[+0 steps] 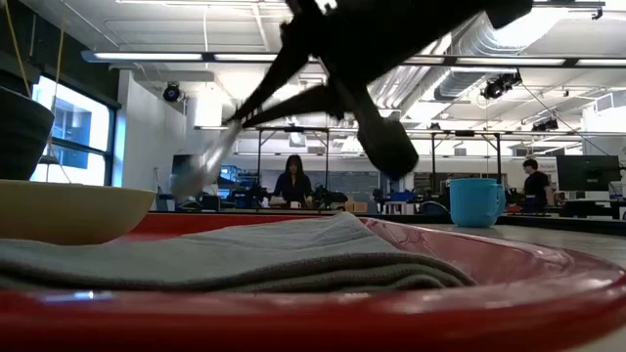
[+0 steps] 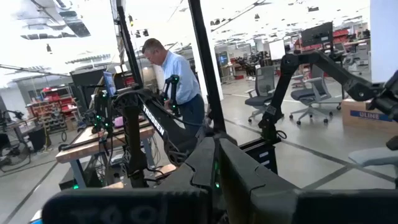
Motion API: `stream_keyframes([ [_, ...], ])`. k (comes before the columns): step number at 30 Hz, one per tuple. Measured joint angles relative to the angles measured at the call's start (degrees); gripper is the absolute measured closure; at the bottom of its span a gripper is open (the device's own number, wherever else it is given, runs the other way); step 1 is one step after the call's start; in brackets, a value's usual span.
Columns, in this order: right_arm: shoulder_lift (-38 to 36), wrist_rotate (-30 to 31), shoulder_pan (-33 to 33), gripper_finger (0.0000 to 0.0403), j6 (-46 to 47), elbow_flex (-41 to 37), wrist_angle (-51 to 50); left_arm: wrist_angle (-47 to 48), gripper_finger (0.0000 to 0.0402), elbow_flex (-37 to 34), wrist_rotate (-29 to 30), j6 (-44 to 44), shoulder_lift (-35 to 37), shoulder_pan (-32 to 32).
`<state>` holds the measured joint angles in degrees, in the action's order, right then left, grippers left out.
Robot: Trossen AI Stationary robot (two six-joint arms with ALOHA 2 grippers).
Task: Set up tray
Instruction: Put the white patterned fork on top of the gray napkin
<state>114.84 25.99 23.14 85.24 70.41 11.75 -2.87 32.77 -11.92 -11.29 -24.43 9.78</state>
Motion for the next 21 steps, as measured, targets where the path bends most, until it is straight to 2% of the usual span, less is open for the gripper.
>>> stream_keyframes([
  [21,5.9,-2.1,1.7,0.0403,2.2,0.0,10.2,0.8,0.0346,0.0,-0.1,1.7,0.0,0.0],
])
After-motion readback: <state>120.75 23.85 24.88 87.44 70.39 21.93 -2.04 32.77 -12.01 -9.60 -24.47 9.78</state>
